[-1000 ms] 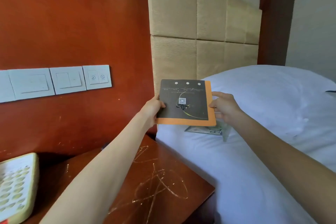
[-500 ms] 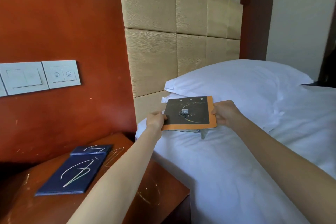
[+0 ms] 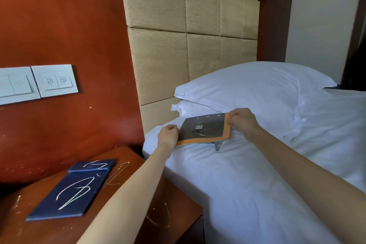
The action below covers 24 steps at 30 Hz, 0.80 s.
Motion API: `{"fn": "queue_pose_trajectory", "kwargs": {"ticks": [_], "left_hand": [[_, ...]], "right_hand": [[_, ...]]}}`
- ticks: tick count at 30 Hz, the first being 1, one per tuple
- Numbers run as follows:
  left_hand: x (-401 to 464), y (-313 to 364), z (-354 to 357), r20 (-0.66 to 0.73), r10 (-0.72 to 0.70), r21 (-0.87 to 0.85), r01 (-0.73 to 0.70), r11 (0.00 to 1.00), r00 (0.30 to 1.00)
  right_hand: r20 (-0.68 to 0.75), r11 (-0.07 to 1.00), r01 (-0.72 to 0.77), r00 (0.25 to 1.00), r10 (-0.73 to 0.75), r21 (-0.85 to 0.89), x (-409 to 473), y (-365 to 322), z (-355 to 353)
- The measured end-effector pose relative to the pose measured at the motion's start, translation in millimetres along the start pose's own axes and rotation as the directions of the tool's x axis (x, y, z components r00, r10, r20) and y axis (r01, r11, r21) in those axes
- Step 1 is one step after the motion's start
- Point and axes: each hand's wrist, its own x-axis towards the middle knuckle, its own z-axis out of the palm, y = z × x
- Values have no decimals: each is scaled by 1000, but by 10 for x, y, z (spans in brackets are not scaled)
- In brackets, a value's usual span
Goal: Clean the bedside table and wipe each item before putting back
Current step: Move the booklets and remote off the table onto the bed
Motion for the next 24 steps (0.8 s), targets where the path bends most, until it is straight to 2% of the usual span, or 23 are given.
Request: {"fn": "queue_pose_trajectory", "kwargs": {"ticks": [4, 8, 12, 17, 24], "left_hand": [[-12, 26, -127, -3, 4, -12, -4, 1000, 1000], [-136, 180, -398, 9, 113, -15, -113, 994, 994], [-278, 334, -767, 76, 184, 95, -190, 977, 980], [-429, 346, -1309, 48, 217, 234, -222, 947, 975], [-687, 241, -2119, -78, 188, 324, -153, 934, 979]], "right_hand": [[-23, 996, 82, 996, -81, 46, -44, -80, 44], [50, 986, 120, 991, -126, 119, -99, -204, 182], [115, 982, 142, 981, -157, 123, -281, -364, 436], [227, 963, 111, 959, -168, 245, -571, -594, 794], [423, 944, -2, 894, -145, 329, -1053, -836, 1302]]}}
